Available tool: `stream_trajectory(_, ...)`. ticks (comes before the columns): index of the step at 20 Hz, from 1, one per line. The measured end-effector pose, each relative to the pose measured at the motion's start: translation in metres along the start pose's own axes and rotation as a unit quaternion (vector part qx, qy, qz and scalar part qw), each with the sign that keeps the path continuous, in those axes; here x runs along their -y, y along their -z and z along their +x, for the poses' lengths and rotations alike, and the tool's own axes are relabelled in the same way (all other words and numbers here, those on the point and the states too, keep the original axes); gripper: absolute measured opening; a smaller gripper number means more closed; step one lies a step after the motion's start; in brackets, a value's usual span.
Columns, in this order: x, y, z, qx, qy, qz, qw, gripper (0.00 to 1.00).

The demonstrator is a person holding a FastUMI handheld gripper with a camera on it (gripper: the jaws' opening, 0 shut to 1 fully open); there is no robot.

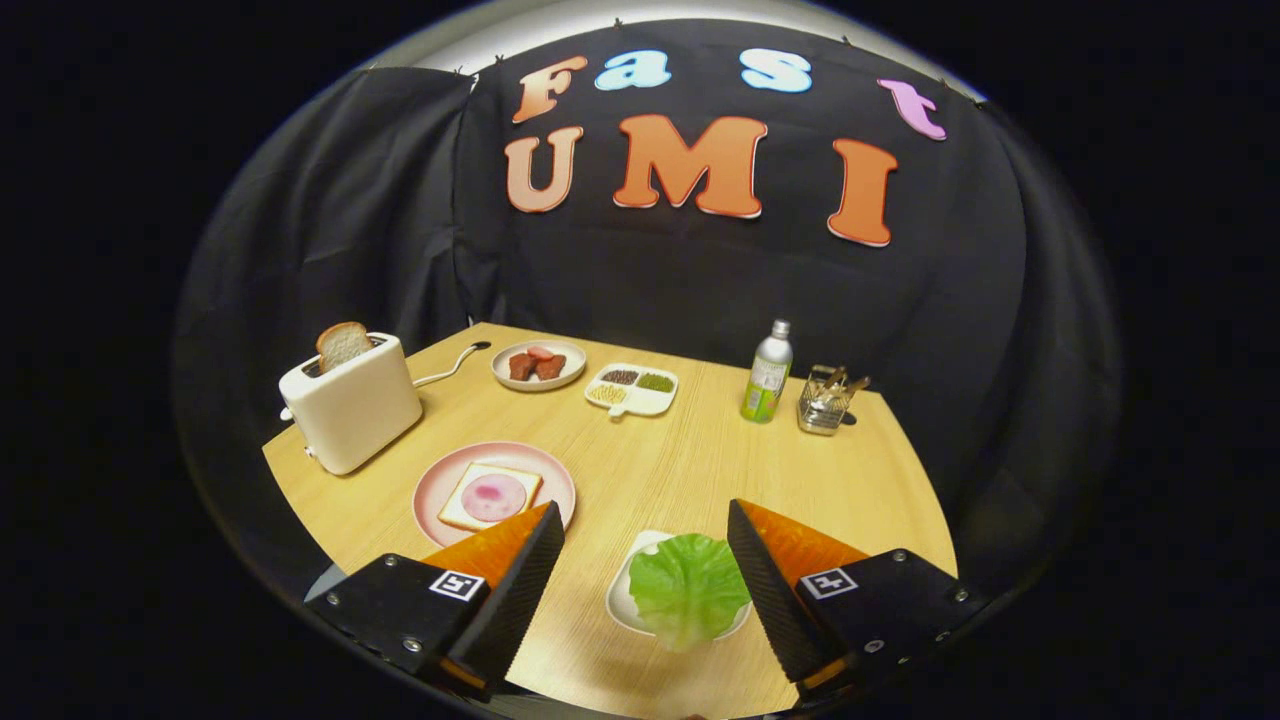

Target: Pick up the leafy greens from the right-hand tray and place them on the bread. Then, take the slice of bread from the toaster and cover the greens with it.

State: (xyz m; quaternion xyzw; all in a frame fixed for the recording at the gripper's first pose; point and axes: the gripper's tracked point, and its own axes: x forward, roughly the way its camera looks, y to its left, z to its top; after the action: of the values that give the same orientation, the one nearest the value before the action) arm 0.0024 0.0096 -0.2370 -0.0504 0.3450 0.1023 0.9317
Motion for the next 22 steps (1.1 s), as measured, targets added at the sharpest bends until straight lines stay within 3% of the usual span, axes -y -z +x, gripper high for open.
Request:
stream_trajectory(7,0.025,0.056,0.047,-0.102,0.007,-0.019,0.995,0.99)
stream_trajectory(13,0.034,0.101,0.073,-0.187,-0.012,0.024,0.982,0.99)
stream_trajectory(22,0.034,0.139,0.096,-0.255,-0.014,0.006,0.967,0.95)
